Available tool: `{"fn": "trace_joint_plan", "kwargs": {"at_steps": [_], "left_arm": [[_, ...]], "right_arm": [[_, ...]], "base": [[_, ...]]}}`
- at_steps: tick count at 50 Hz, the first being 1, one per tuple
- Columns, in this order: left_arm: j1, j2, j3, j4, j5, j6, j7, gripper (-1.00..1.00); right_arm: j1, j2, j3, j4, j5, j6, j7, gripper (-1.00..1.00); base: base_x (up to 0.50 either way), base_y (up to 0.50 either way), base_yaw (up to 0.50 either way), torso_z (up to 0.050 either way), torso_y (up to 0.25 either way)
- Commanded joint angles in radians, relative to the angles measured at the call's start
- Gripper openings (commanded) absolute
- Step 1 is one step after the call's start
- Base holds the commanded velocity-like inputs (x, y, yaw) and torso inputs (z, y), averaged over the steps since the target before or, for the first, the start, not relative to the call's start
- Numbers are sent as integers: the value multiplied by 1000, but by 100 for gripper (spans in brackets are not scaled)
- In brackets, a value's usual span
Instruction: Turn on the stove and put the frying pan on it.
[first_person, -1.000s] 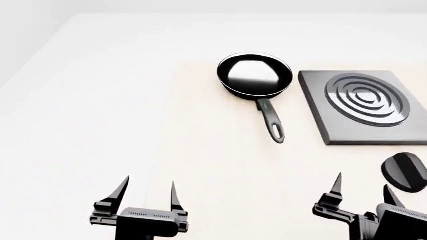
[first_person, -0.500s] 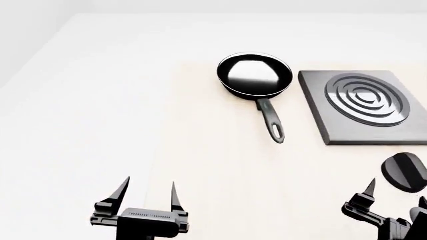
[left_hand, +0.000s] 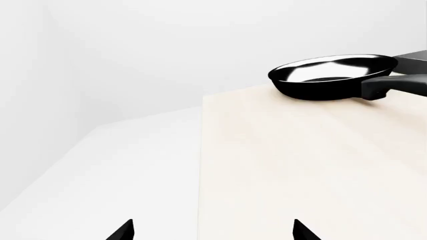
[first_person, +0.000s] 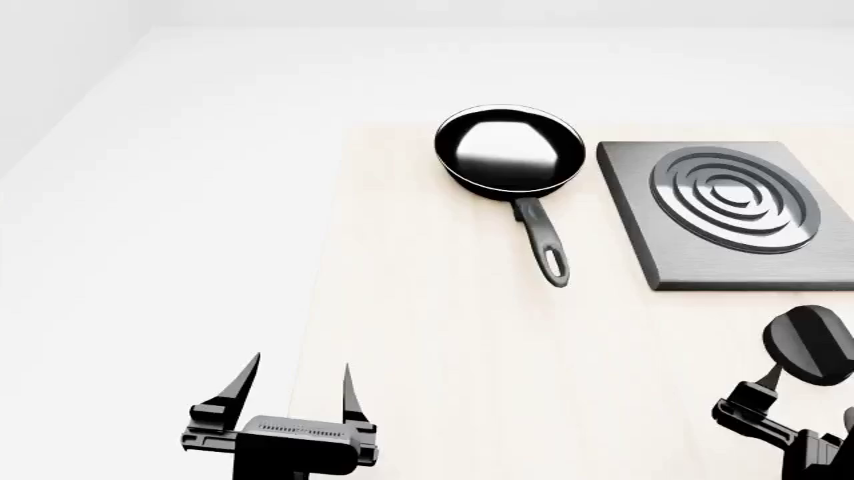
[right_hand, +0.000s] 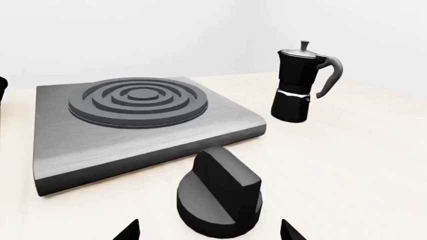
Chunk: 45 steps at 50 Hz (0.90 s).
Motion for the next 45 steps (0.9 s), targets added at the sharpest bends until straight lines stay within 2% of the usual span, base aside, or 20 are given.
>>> {"fn": "trace_joint_plan", "kwargs": {"at_steps": [1, 34, 45], "left_arm": [[-4, -4, 6, -5, -4, 1, -6, 100], [-8, -16, 23, -3, -13, -2, -21, 100], [-8, -19, 27, -4, -16, -2, -27, 100]], "right_arm": [[50, 22, 3, 61, -8, 12, 7, 100], [163, 60, -4, 225, -29, 35, 17, 100], [202, 69, -11, 305, -44, -3, 6, 100]], "base": [[0, 0, 0, 0, 0], [0, 0, 0, 0, 0], [0, 0, 0, 0, 0]]}}
